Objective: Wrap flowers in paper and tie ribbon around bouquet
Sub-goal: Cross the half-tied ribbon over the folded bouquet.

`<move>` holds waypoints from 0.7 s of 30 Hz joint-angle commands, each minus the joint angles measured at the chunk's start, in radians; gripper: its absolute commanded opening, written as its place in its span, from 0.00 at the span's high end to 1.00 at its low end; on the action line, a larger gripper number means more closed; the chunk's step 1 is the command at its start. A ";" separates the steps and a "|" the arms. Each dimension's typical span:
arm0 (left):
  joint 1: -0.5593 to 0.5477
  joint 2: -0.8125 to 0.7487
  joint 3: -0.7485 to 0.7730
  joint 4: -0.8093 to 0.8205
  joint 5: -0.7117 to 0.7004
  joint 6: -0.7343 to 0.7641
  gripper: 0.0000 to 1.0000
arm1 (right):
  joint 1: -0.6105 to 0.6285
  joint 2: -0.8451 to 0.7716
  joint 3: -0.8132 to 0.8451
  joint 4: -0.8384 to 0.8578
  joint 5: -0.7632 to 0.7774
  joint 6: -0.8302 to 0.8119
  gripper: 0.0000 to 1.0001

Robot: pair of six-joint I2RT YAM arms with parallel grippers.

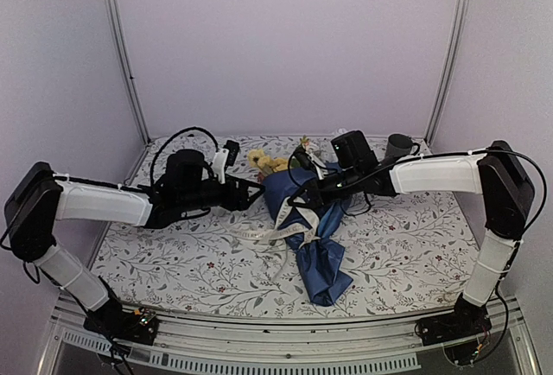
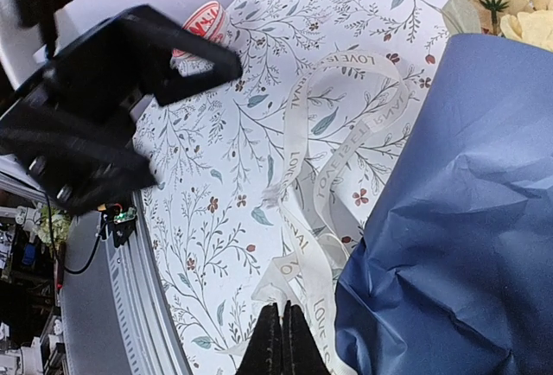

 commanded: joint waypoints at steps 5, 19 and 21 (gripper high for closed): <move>0.198 0.136 0.013 -0.327 -0.149 0.069 0.27 | -0.004 -0.008 -0.009 0.034 -0.023 0.013 1.00; 0.171 0.159 0.008 -0.261 -0.101 0.138 1.00 | -0.004 -0.007 -0.009 0.037 -0.045 0.027 1.00; 0.118 0.051 -0.042 -0.181 -0.109 0.170 1.00 | -0.005 0.002 0.000 0.042 -0.056 0.036 1.00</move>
